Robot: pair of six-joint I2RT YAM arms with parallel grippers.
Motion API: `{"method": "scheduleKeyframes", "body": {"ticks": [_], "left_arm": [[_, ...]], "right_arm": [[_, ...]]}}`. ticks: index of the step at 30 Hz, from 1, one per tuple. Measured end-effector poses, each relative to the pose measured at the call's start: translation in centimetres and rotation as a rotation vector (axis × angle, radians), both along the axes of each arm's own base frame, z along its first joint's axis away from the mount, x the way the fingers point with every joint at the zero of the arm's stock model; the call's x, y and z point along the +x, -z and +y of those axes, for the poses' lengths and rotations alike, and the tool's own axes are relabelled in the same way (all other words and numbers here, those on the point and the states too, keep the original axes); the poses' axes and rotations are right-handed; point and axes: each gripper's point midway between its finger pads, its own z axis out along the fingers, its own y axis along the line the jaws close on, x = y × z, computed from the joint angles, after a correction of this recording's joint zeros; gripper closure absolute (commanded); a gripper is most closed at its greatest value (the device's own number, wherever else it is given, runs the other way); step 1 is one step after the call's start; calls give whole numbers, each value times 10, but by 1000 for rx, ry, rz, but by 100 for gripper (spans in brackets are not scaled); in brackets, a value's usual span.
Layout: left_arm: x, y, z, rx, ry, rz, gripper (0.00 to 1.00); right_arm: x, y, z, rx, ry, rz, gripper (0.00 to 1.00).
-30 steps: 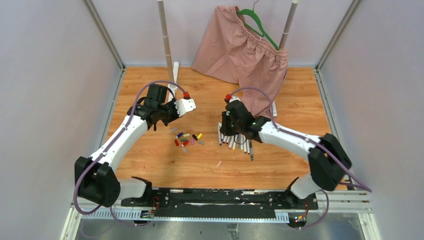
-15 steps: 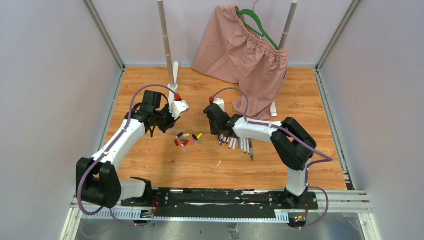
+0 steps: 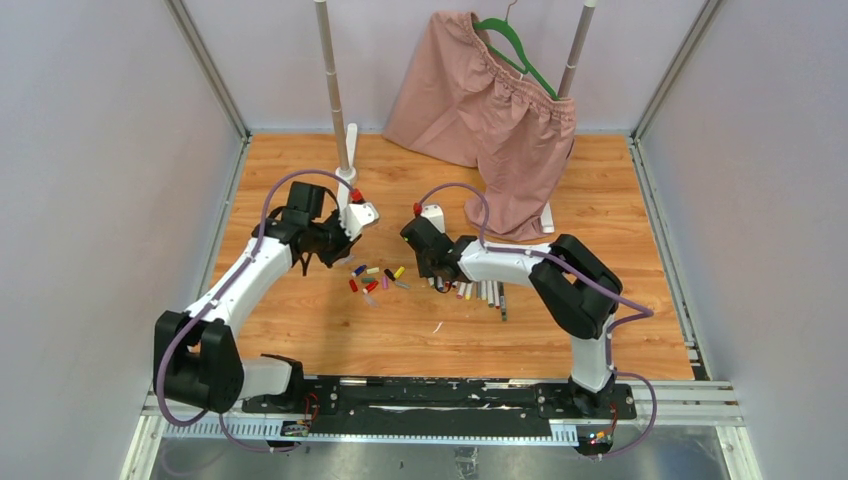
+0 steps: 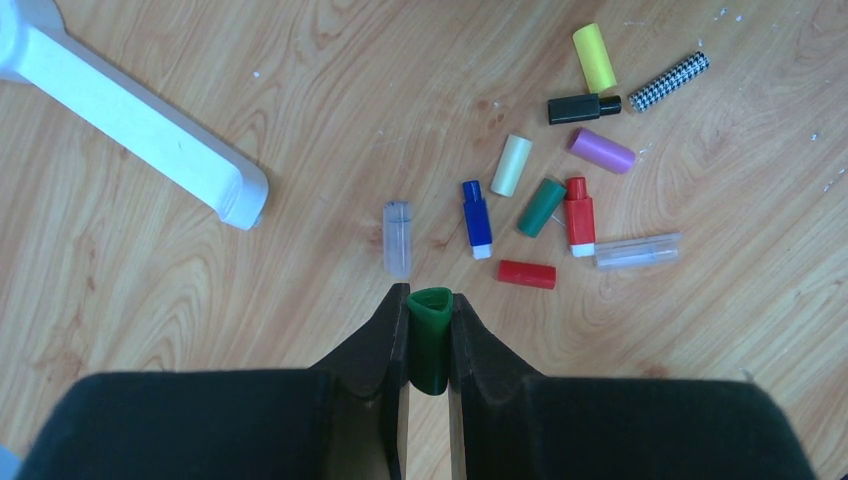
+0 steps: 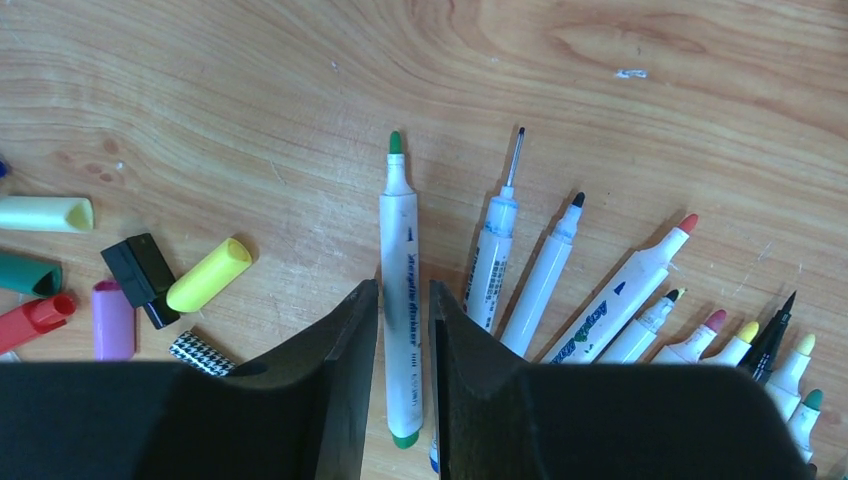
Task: Open the pen caps
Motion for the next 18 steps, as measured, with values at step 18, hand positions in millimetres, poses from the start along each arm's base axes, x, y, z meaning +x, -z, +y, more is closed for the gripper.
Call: {"method": "scheduleKeyframes", "body": {"ticks": [18], "left_arm": [[26, 31, -33, -36, 40, 151, 94]], "right_arm": [[-17, -65, -24, 79, 12, -87, 69]]}}
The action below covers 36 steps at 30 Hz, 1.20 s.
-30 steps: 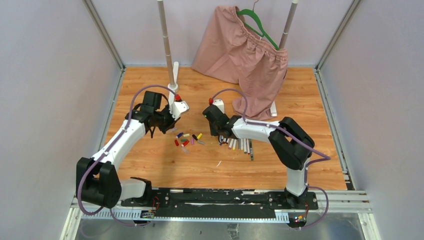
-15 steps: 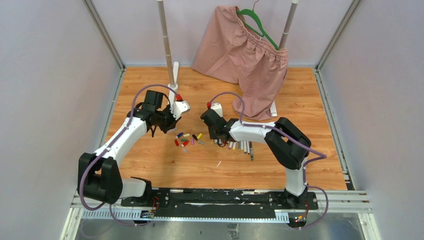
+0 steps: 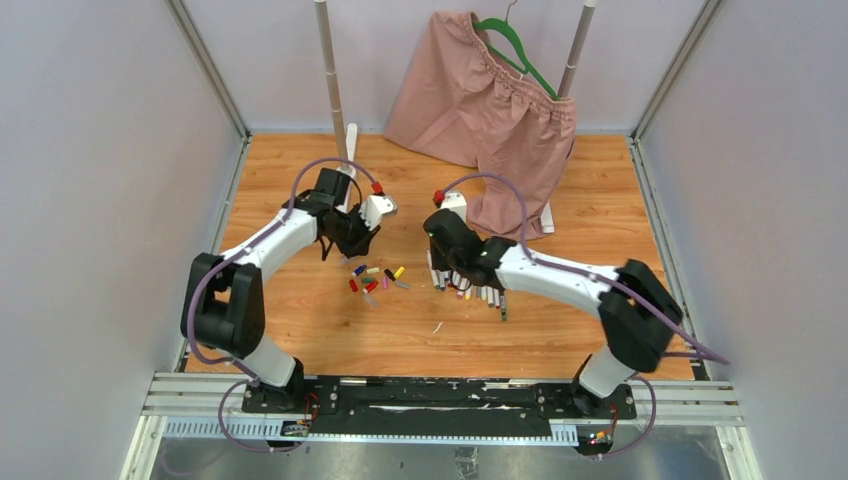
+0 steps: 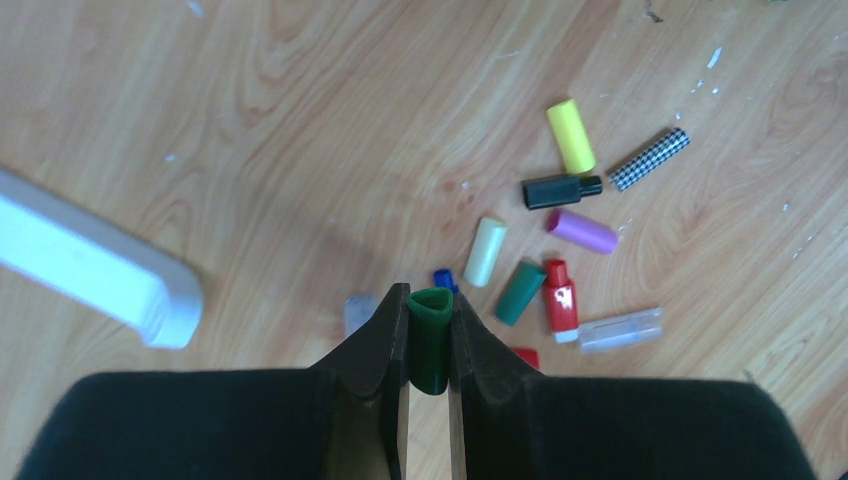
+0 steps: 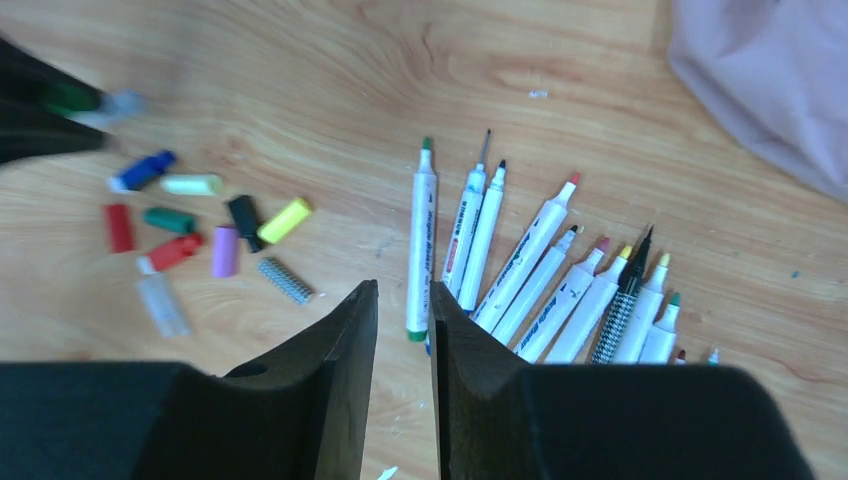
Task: Open the pen caps
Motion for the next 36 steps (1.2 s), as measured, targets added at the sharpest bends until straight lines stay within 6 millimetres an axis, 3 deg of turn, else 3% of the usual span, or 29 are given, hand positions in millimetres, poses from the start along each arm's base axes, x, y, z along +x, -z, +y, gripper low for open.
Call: {"method": "scheduleKeyframes", "body": {"ticks": [4, 7, 11, 17, 25, 29, 31, 33, 36], "left_arm": [[-1, 18, -11, -2, -11, 68, 85], [0, 29, -13, -4, -33, 101, 75], [2, 33, -15, -6, -53, 109, 65], [5, 33, -17, 2, -62, 92, 60], [2, 31, -14, 14, -67, 97, 58], [5, 6, -15, -3, -71, 74, 52], [14, -20, -15, -39, -84, 24, 36], [24, -50, -9, -87, -122, -40, 4], [35, -86, 14, -143, -211, -140, 0]], "right_arm": [[-8, -48, -11, 111, 7, -67, 65], [-17, -63, -30, 163, 25, -88, 61], [-28, -57, -63, 176, 75, -84, 51], [-40, -41, -109, 165, 157, -65, 48], [-39, -49, -138, 173, 228, -75, 45], [-34, -48, -159, 155, 286, -69, 43], [-30, -48, -176, 134, 338, -59, 42], [-24, -51, -198, 94, 414, -61, 39], [-13, -57, -231, 13, 537, -102, 36]]}}
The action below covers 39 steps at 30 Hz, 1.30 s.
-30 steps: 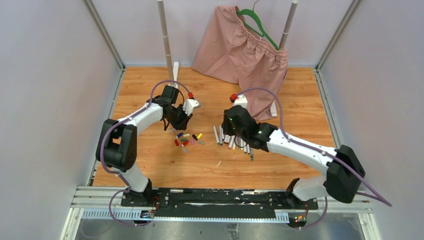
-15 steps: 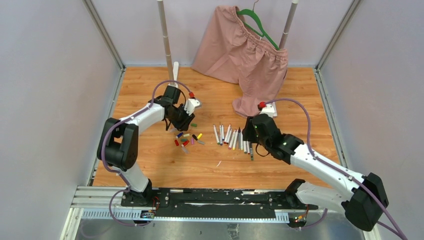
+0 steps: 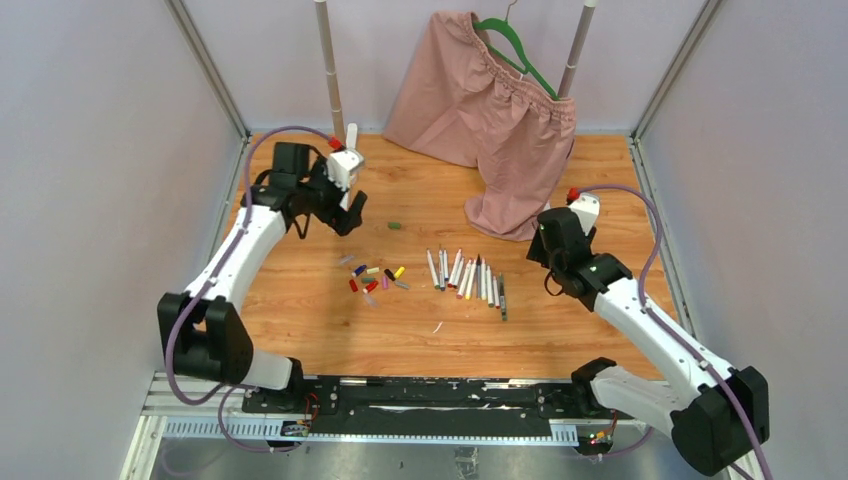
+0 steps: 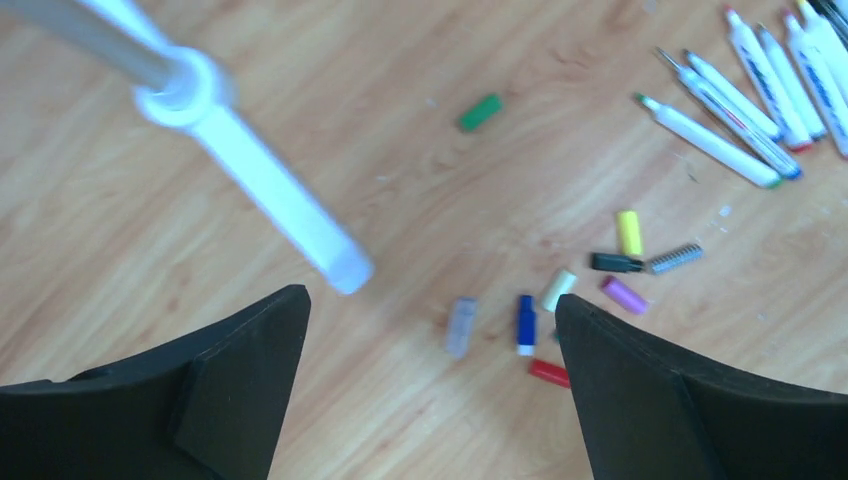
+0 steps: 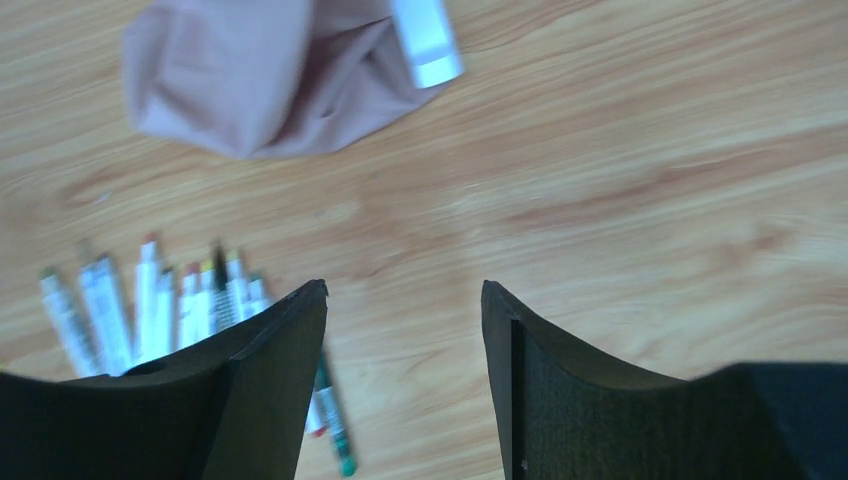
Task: Open the pen caps
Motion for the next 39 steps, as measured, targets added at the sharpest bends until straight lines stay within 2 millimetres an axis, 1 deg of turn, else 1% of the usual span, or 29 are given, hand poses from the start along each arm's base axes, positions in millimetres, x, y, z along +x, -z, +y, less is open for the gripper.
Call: {"method": "scheduleKeyframes", "body": {"ticks": [3, 4, 6, 8, 11, 13, 15, 16, 17, 20, 24, 27, 33, 36, 39], "left_arm": [[9, -21, 28, -26, -94, -79, 0], [12, -24, 38, -29, -130, -97, 0], [17, -24, 53, -24, -197, -119, 0], [19, -15, 65, -12, -275, -136, 0], [16, 5, 80, -8, -379, -167, 0], [14, 16, 89, -14, -437, -197, 0], [12, 28, 95, -32, -481, -229, 0], [11, 33, 95, -40, -491, -236, 0], [11, 39, 95, -55, -501, -250, 0], [10, 54, 93, -95, -520, -282, 0], [9, 63, 91, -141, -529, -346, 0], [8, 59, 89, -184, -521, -432, 0], [8, 38, 87, -235, -516, -529, 0], [8, 31, 86, -247, -517, -547, 0], [7, 27, 86, -256, -522, -555, 0]], "right_arm": [[4, 5, -27, -86, 83, -3, 34], [4, 7, -35, -113, 105, -4, 33], [4, 9, -48, -159, 140, -10, 31], [6, 11, -60, -194, 172, -21, 31], [9, 15, -85, -236, 254, -31, 30], [10, 20, -99, -263, 296, -35, 27], [10, 29, -111, -298, 328, -44, 15], [9, 34, -115, -315, 338, -47, 7], [9, 39, -119, -335, 342, -51, 2], [12, 55, -127, -395, 345, -43, 1], [20, 71, -133, -451, 346, -44, 0], [26, 76, -136, -477, 338, -65, 0], [47, 69, -140, -507, 330, -133, 0], [50, 68, -144, -502, 342, -162, 0], [50, 73, -144, -503, 329, -168, 0]]}}
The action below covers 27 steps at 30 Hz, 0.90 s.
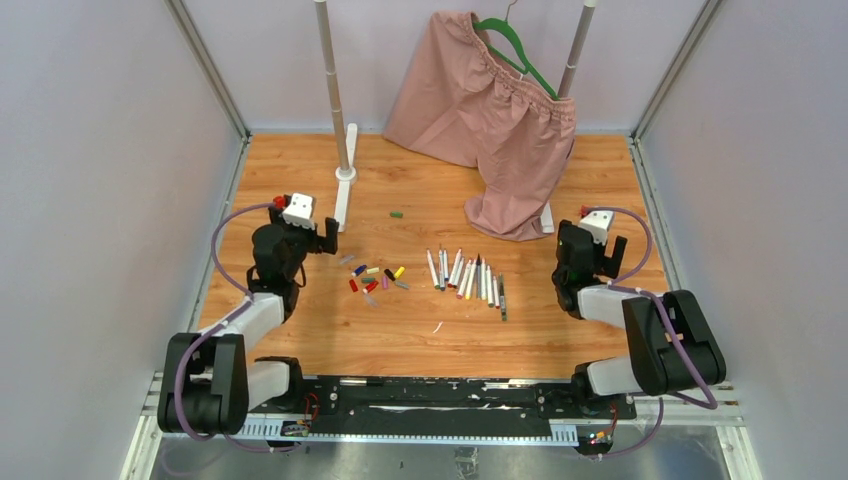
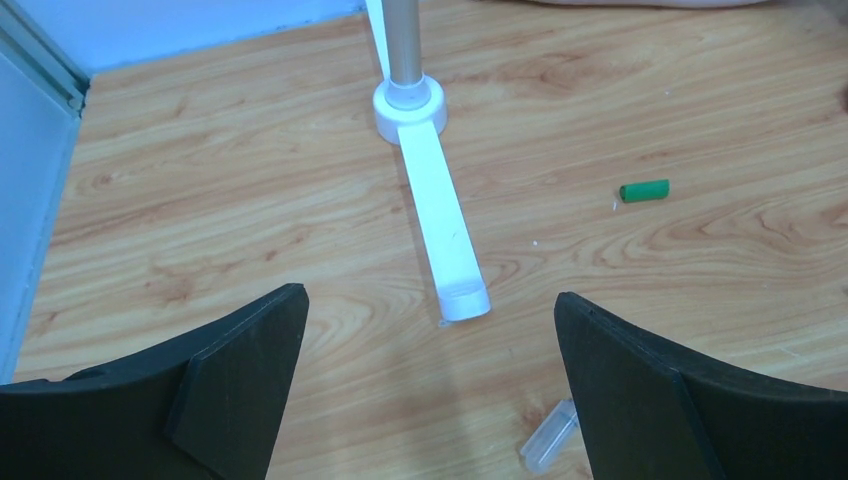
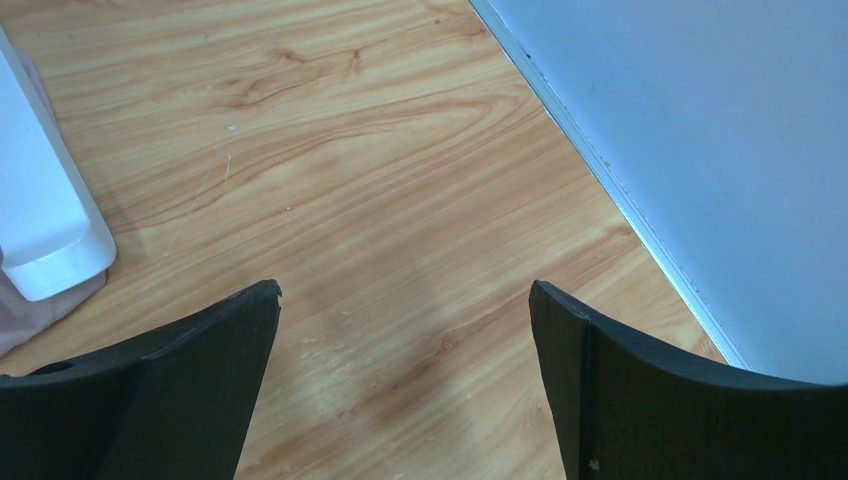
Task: Open the pen caps
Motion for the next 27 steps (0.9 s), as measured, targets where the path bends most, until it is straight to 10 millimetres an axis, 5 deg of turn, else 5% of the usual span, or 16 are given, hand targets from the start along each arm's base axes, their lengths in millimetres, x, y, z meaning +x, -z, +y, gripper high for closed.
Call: {"method": "scheduleKeyframes", "body": {"ticks": [14, 21, 27], "left_arm": [[-43, 85, 1, -20, -11, 64, 0], [-6, 35, 2, -31, -21, -59, 0], [-8, 39, 2, -36, -24, -43, 0]], "right_arm": [[-7, 3, 14, -21, -148, -51, 0], [2, 2, 32, -14, -298, -91, 0], [10, 16, 26, 20, -316, -44, 0]]}}
